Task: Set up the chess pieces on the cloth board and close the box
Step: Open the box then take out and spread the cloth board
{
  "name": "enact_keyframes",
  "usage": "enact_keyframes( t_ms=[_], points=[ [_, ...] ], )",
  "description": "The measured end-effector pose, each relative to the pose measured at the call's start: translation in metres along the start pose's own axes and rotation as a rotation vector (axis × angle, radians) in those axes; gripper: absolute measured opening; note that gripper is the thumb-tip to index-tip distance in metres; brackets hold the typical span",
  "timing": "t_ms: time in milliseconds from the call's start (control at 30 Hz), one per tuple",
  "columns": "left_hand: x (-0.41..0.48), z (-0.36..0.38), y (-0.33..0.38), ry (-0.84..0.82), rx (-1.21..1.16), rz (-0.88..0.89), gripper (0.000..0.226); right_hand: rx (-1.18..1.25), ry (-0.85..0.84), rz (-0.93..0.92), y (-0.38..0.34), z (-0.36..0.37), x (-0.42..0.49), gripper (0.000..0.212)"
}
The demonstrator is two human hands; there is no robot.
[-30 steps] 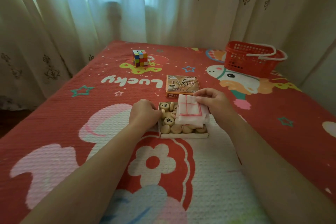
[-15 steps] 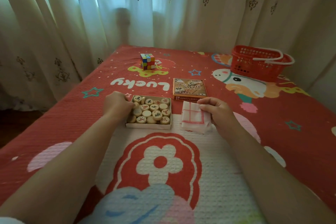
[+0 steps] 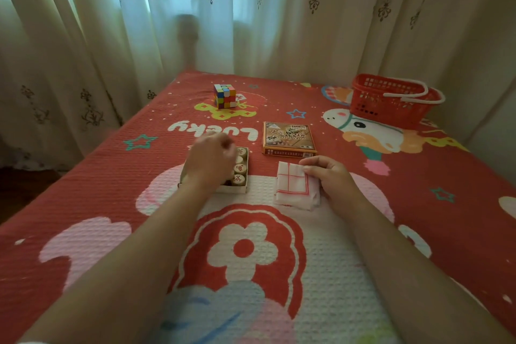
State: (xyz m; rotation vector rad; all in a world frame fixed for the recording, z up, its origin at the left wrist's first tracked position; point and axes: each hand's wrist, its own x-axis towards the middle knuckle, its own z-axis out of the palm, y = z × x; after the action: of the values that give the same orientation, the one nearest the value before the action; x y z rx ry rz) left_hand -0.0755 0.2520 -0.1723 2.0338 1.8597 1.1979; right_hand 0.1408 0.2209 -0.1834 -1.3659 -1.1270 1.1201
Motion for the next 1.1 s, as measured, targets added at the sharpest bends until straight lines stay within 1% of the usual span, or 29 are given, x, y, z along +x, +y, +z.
enact_keyframes(
  t_ms=[67,167,300,333,400,467,500,600,633,667,700,800,833,867,933,967,1033,1100],
  points=[
    [-0.012,0.015,0.028,-0.162,-0.21,0.007,0.019,0.042,-0.003,0.015,-0.001,-0.001,-0.001,0.016],
    [-0.028,0.033,0.049,-0.399,-0.585,-0.141,0.024,0.113,-0.015,0.023,-0.001,0.0,-0.004,0.018],
    [-0.04,0.041,0.052,-0.545,-1.03,-0.331,0.031,0.137,-0.03,0.044,0.003,-0.003,-0.009,0.016],
    [-0.041,0.041,0.052,-0.57,-1.115,-0.36,0.035,0.144,-0.02,0.054,0.004,-0.004,-0.009,0.017],
    [-0.043,0.039,0.053,-0.599,-1.201,-0.391,0.041,0.153,-0.003,0.06,0.007,-0.008,-0.008,0.018],
    [-0.045,0.038,0.052,-0.602,-1.18,-0.385,0.042,0.161,-0.009,0.059,0.008,-0.009,-0.008,0.019],
    [-0.046,0.038,0.051,-0.588,-1.131,-0.372,0.038,0.162,-0.011,0.059,0.008,-0.009,-0.009,0.019],
    [-0.05,0.041,0.048,-0.521,-0.94,-0.293,0.019,0.149,-0.029,0.073,0.008,-0.008,-0.008,0.014],
    [-0.05,0.042,0.049,-0.496,-0.899,-0.279,0.012,0.141,-0.04,0.086,0.009,-0.008,-0.007,0.011],
    [-0.051,0.043,0.05,-0.47,-0.881,-0.282,0.007,0.154,-0.049,0.102,0.01,-0.008,-0.007,0.013],
    [-0.051,0.044,0.05,-0.437,-0.877,-0.296,0.005,0.187,-0.05,0.119,0.011,-0.007,-0.006,0.019],
    [-0.049,0.046,0.049,-0.349,-0.895,-0.363,0.011,0.271,-0.08,0.153,0.013,-0.01,-0.004,0.044],
    [-0.049,0.045,0.049,-0.34,-0.89,-0.373,0.011,0.271,-0.11,0.149,0.013,-0.011,-0.005,0.046],
    [-0.048,0.045,0.048,-0.339,-0.887,-0.379,0.01,0.265,-0.15,0.134,0.012,-0.012,-0.007,0.041],
    [-0.048,0.046,0.049,-0.346,-0.902,-0.387,0.004,0.234,-0.226,0.08,0.013,-0.015,-0.011,0.024],
    [-0.047,0.047,0.049,-0.346,-0.916,-0.401,0.005,0.22,-0.246,0.06,0.014,-0.016,-0.012,0.021],
    [-0.046,0.05,0.048,-0.331,-0.928,-0.436,0.015,0.208,-0.254,0.042,0.015,-0.017,-0.013,0.023],
    [-0.046,0.052,0.048,-0.282,-0.866,-0.442,0.019,0.209,-0.228,0.031,0.016,-0.017,-0.012,0.022]
  ],
)
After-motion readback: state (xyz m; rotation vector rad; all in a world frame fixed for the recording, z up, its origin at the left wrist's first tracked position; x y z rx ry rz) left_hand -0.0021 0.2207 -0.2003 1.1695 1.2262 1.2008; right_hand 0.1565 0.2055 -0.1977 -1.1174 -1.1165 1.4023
